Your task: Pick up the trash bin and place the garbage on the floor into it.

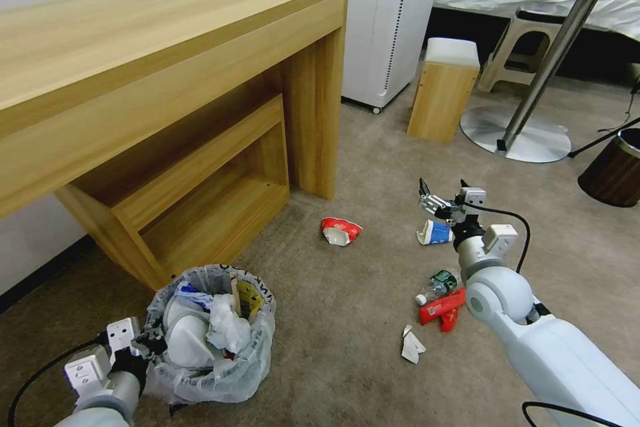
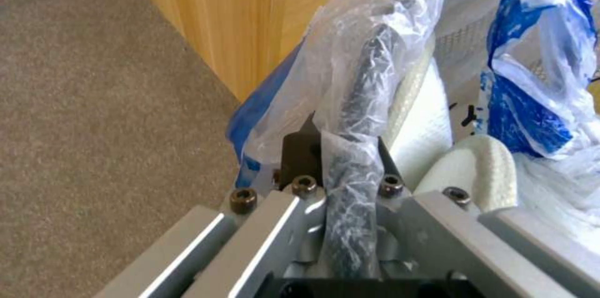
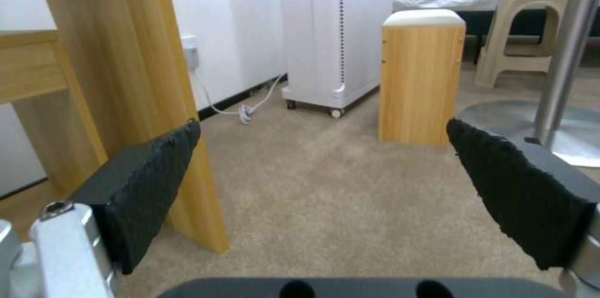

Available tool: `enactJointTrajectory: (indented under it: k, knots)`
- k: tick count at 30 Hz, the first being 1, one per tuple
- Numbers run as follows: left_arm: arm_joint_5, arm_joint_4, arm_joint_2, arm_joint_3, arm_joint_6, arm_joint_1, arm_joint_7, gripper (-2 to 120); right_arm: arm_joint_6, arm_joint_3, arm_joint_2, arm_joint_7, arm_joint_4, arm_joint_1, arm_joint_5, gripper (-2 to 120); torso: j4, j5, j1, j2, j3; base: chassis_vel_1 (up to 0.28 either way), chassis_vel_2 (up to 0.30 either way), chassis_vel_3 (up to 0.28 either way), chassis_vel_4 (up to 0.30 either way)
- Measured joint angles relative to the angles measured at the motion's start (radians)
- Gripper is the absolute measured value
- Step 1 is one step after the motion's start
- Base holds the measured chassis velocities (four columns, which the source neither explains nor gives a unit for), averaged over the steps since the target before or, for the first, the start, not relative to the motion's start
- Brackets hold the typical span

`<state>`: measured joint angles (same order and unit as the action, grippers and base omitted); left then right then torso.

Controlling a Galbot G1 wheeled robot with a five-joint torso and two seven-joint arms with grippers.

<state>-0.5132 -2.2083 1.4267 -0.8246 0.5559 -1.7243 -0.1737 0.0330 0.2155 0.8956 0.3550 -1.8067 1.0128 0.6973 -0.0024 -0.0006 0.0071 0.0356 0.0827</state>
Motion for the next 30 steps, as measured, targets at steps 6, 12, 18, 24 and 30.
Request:
enactJointTrajectory:
  k: [6, 12, 18, 24, 30]
  knots:
    - [0.004, -0.001, 0.001, 0.002, -0.003, -0.005, 0.003, 1, 0.004, 0.027, -0.002, 0.0, -0.005, 0.031, -0.005, 100, 0.0, 0.0, 0.0, 0.0, 0.0, 0.0, 0.0, 0.0, 0.0]
    - [0.008, -0.001, 0.0, 0.005, -0.012, -0.012, 0.005, 1, 0.007, 0.043, -0.001, -0.001, -0.011, 0.05, -0.013, 100, 0.0, 0.0, 0.0, 0.0, 0.0, 0.0, 0.0, 0.0, 0.0]
    - [0.012, -0.008, -0.002, 0.004, -0.016, -0.026, 0.011, 1, 0.008, 0.052, -0.001, -0.001, -0.015, 0.056, -0.016, 100, 0.0, 0.0, 0.0, 0.0, 0.0, -0.011, -0.017, -0.009, -0.01]
    - [0.012, -0.015, -0.005, 0.001, -0.02, -0.036, 0.014, 1, 0.008, 0.055, 0.0, -0.001, -0.017, 0.06, -0.018, 100, -0.0001, 0.0, 0.0, 0.0, 0.0, -0.054, -0.051, -0.062, -0.056]
    - [0.016, -0.014, -0.004, 0.001, -0.026, -0.037, 0.016, 1, 0.008, 0.058, -0.001, -0.001, -0.018, 0.067, -0.018, 100, -0.0005, 0.0, 0.0, 0.0, 0.0, -0.07, -0.062, -0.063, -0.072]
